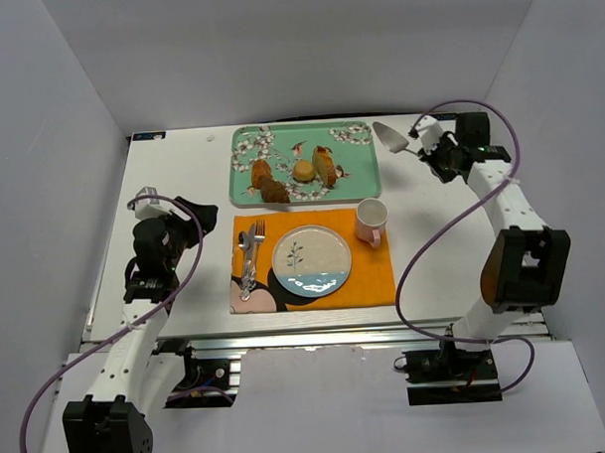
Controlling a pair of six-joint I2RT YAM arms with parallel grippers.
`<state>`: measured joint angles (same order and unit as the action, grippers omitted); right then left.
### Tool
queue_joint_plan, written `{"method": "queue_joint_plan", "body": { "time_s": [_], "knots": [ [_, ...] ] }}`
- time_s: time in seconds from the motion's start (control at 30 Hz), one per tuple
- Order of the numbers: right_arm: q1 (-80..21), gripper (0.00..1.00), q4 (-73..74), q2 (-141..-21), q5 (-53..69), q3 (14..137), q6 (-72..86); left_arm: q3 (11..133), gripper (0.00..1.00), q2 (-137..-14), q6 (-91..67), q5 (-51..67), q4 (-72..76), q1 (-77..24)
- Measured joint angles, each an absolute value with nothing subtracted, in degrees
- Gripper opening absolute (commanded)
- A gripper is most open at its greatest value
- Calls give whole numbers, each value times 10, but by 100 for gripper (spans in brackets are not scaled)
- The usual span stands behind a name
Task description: Place the bread
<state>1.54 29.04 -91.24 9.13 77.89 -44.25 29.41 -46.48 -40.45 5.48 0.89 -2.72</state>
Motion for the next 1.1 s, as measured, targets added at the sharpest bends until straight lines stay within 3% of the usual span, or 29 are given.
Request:
{"method": "queue_joint_plan", "body": {
  "time_s": [0.4,1.1],
  "knots": [
    [-104,0,320,-1113,45,953,-529,308,82,-469,-408,51,4,-27],
    [-151,0,357,-1140,-33,942,-551,307,82,-424,-425,35,-33,-27]
  ]
}}
